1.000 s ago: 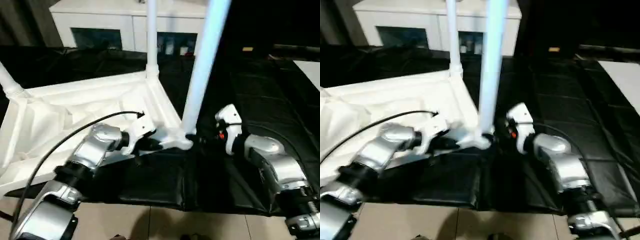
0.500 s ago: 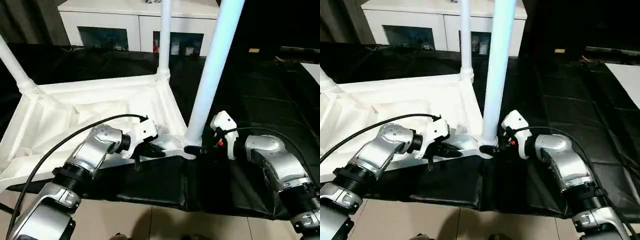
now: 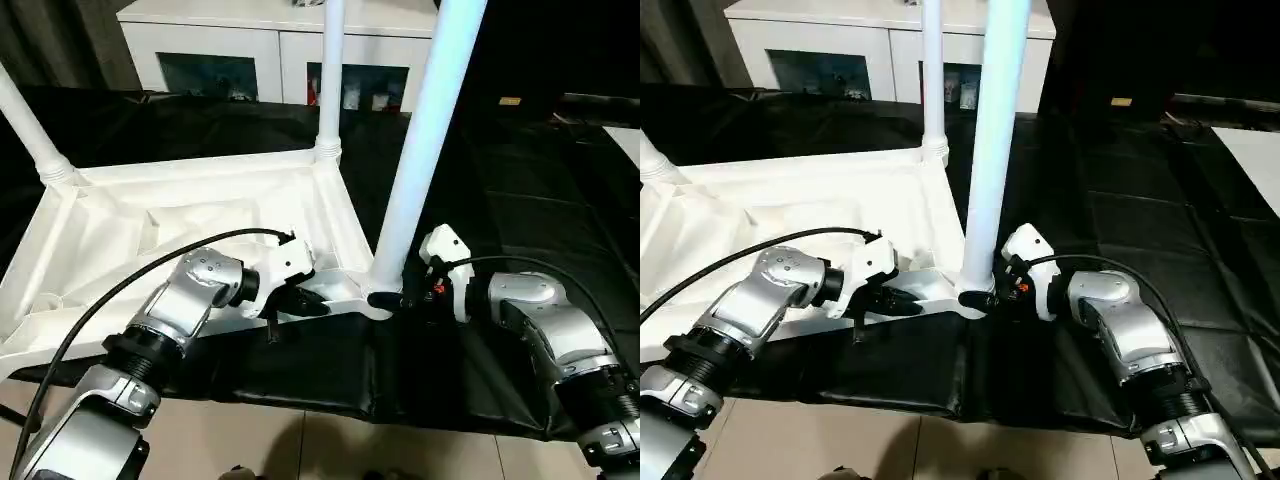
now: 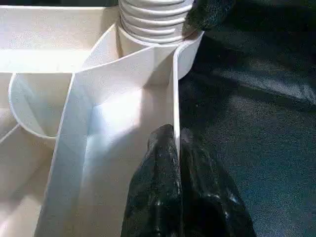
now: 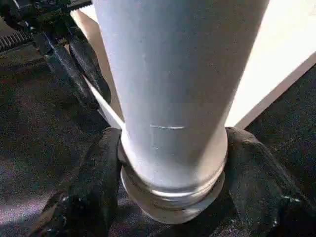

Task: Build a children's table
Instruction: Rotate leg to tighten

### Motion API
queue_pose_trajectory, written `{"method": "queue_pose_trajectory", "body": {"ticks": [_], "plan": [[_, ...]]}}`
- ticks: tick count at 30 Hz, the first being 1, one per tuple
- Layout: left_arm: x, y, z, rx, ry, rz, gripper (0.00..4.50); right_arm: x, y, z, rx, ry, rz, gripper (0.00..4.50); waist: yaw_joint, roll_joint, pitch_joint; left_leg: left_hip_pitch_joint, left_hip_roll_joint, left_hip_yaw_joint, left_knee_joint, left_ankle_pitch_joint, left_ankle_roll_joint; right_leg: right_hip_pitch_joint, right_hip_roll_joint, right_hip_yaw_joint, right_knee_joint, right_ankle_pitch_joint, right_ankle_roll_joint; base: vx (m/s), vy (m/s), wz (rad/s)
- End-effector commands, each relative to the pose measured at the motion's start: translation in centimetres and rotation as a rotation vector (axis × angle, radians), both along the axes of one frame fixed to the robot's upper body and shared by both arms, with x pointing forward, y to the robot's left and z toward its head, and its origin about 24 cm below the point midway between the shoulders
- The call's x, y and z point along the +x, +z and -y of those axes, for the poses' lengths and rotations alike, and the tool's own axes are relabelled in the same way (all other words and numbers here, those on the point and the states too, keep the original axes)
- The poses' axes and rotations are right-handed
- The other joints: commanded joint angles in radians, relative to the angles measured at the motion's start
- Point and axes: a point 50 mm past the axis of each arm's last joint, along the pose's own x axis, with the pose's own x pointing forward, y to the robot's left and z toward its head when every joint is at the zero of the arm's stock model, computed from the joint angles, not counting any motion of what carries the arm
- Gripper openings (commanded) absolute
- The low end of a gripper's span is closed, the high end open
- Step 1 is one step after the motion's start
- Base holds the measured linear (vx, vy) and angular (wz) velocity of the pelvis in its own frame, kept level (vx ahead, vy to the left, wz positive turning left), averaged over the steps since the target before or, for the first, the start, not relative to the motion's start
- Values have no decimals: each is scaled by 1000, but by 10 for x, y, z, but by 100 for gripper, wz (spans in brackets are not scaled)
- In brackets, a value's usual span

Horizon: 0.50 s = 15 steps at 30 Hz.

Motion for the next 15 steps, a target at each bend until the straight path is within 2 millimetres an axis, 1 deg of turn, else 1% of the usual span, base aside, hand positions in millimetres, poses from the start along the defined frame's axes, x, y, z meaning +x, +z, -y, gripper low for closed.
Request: {"method": "queue_pose_trajectory", "body": {"ticks": [1, 2, 3, 4, 5, 6, 7, 8, 9, 10, 11, 12, 13, 14, 15], "plan": [[1, 11, 8, -28, -25, 43, 0, 5, -3, 2, -16, -67, 21, 270, -1, -4, -80, 1, 23, -2, -69, -141, 69, 78, -48, 47, -74, -256, -193, 0, 0, 0], [3, 10, 9, -28, -4, 51, 0, 10, -7, 5, -33, -140, 30, 270, -3, -5, -78, -1, 24, -2, -69, -145, 62, 77, -48, 47, -75, -269, -191, 0, 0, 0], [9, 8, 13, -32, 59, 76, 0, 19, -16, 10, -65, -309, 41, 270, -8, -3, -77, -3, 20, -2, -70, -147, 50, 77, -48, 44, -78, -290, -184, 0, 0, 0], [9, 8, 13, -32, 59, 76, 0, 19, -16, 10, -65, -309, 41, 270, -13, -3, -76, -5, 19, -4, -71, -153, 43, 79, -48, 42, -79, -308, -177, 0, 0, 0], [12, 7, 16, -36, 99, 87, 0, 22, -21, 13, -72, -408, 34, 269, -18, -3, -76, -4, 18, -5, -71, -162, 36, 79, -46, 41, -82, -332, -168, 0, 0, 0], [15, 6, 20, -39, 132, 97, 0, 25, -26, 15, -77, -500, 26, 269, -22, -5, -77, 2, 17, -4, -70, -182, 30, 77, -47, 42, -89, -369, -150, 0, 0, 0], [18, 5, 24, -43, 164, 106, 0, 28, -31, 17, -85, -600, 12, 269, -22, -1, -77, 2, 17, -4, -70, -178, 31, 76, -47, 43, -88, -358, -152, 0, 0, 0], [21, 5, 28, -47, 195, 112, 0, 29, -35, 18, -94, -684, -2, 269, -28, -1, -76, -1, 18, -5, -73, -178, 30, 75, -44, 43, -87, -344, -158, 0, 0, 0], [24, 4, 32, -47, 229, 123, 0, 31, -39, 18, -105, -757, -9, 269, -33, -5, -75, 1, 14, -4, -71, -193, 26, 74, -43, 40, -91, -376, -148, 0, 0, 0], [24, 4, 32, -47, 229, 123, 0, 31, -39, 18, -105, -757, -9, 269, -30, -4, -76, 5, 14, -4, -70, -198, 23, 73, -45, 39, -93, -390, -144, 0, 0, 0], [28, 4, 37, -48, 266, 135, 0, 32, -43, 17, -106, -827, -21, 269, -30, -3, -76, 5, 13, -3, -69, -196, 25, 73, -45, 40, -96, -395, -141, 0, 0, 0], [33, 5, 45, -55, 334, 150, 0, 33, -48, 11, -111, -932, -33, 269, -29, -4, -78, 6, 14, -4, -70, -189, 28, 73, -46, 41, -95, -386, -141, 0, 0, 0], [36, 6, 49, -58, 362, 158, 0, 34, -50, 7, -108, -973, -36, 269, -31, -2, -74, 5, 12, -2, -70, -190, 26, 66, -45, 42, -98, -393, -140, 0, 0, 0], [37, 6, 51, -59, 373, 161, 0, 34, -51, 5, -106, -989, -40, 269, -29, -4, -76, 9, 11, -3, -71, -206, 24, 70, -44, 38, -101, -421, -131, 0, 0, 0], [39, 6, 57, -63, 402, 173, 0, 36, -54, -4, -105, -1050, -46, 268, -29, -4, -76, 7, 11, -3, -70, -203, 26, 71, -46, 39, -100, -417, -129, 0, 0, 0]]}}
